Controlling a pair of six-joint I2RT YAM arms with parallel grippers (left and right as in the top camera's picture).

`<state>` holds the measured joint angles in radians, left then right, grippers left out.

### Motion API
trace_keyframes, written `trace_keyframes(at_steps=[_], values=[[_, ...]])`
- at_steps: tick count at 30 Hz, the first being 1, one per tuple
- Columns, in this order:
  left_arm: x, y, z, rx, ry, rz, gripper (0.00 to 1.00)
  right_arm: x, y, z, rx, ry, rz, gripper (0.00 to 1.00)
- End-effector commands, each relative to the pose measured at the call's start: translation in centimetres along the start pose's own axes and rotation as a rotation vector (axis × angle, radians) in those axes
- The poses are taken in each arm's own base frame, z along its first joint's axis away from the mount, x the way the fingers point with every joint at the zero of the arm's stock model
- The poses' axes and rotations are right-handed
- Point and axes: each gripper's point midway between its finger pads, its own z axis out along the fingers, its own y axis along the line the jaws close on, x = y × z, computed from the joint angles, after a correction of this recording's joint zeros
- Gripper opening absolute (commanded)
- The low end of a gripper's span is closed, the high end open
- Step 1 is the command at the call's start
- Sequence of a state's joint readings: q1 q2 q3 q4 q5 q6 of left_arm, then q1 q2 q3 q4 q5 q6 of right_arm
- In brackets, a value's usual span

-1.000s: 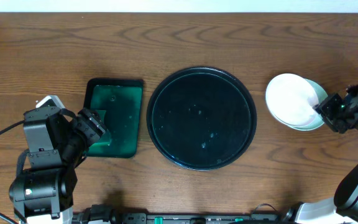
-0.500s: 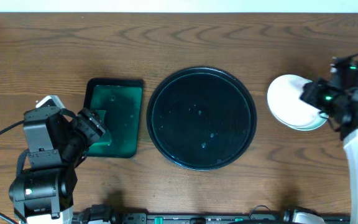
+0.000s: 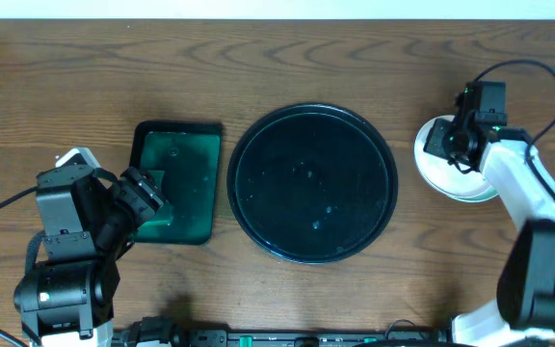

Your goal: Clean dirty plates on tray and stack at the side

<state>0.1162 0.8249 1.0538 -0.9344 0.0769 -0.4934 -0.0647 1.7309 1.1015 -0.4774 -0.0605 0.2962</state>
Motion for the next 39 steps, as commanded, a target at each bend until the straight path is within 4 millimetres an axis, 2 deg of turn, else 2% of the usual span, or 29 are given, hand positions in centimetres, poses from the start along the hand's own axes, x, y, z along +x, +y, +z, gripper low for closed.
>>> trace_keyframes(at_steps=[1,4,6,7,9,12,14,16,20,22,25,29,31,34,35,39], values=[[-0.6,-0.4,-0.5,0.015,-0.017,0.005,0.76,1.6,1.2,2.3,-0.112,0.08,-0.042,0.01],[-0.6,-0.4,-0.5,0.015,-0.017,0.005,0.76,2.7,-3.9,3.4,0.161,0.102,0.08,0.01],[-0.6,-0.4,-0.5,0.015,-0.017,0.005,0.76,3.7,-6.9,3.4,0.31,0.124,0.164,0.01],[-0.6,-0.4,-0.5,0.015,-0.017,0.005,0.76,4.1,-7.8,3.5,0.337,0.137,0.193,0.01],[-0.6,-0.4,-0.5,0.015,-0.017,0.005,0.76,4.1,-8.0,3.5,0.289,0.155,0.182,0.01],[-0.6,-0.4,-0.5,0.015,-0.017,0.005,0.76,2.9,-6.6,2.5,0.156,0.143,0.106,0.01],[-0.6,-0.4,-0.5,0.015,-0.017,0.005,0.76,1.8,-5.4,1.0,0.09,0.102,0.091,0.02],[-0.6,-0.4,-0.5,0.015,-0.017,0.005,0.76,0.6,-3.0,-0.9,-0.024,0.054,0.011,0.09],[-0.6,-0.4,-0.5,0.015,-0.017,0.005,0.76,-0.5,3.8,-6.9,-0.301,-0.054,-0.166,0.15],[-0.6,-0.4,-0.5,0.015,-0.017,0.005,0.76,-0.2,6.6,-9.4,-0.382,-0.092,-0.233,0.15],[-0.6,-0.4,-0.5,0.015,-0.017,0.005,0.76,1.2,9.7,-11.5,-0.428,-0.103,-0.314,0.18],[-0.6,-0.4,-0.5,0.015,-0.017,0.005,0.76,4.2,12.9,-11.3,-0.471,-0.032,-0.398,0.25],[-0.6,-0.4,-0.6,0.015,-0.017,0.004,0.76,5.3,13.7,-10.7,-0.471,0.001,-0.422,0.32],[-0.3,-0.8,-0.6,0.037,-0.004,0.001,0.77,6.5,13.7,-8.9,-0.412,0.053,-0.435,0.35],[-0.3,-1.0,-0.6,0.046,-0.002,0.002,0.84,6.8,13.6,-8.5,-0.398,0.066,-0.433,0.35],[0.6,-0.6,0.6,0.029,0.056,0.033,0.86,8.0,13.1,-7.1,-0.372,0.132,-0.424,0.35]])
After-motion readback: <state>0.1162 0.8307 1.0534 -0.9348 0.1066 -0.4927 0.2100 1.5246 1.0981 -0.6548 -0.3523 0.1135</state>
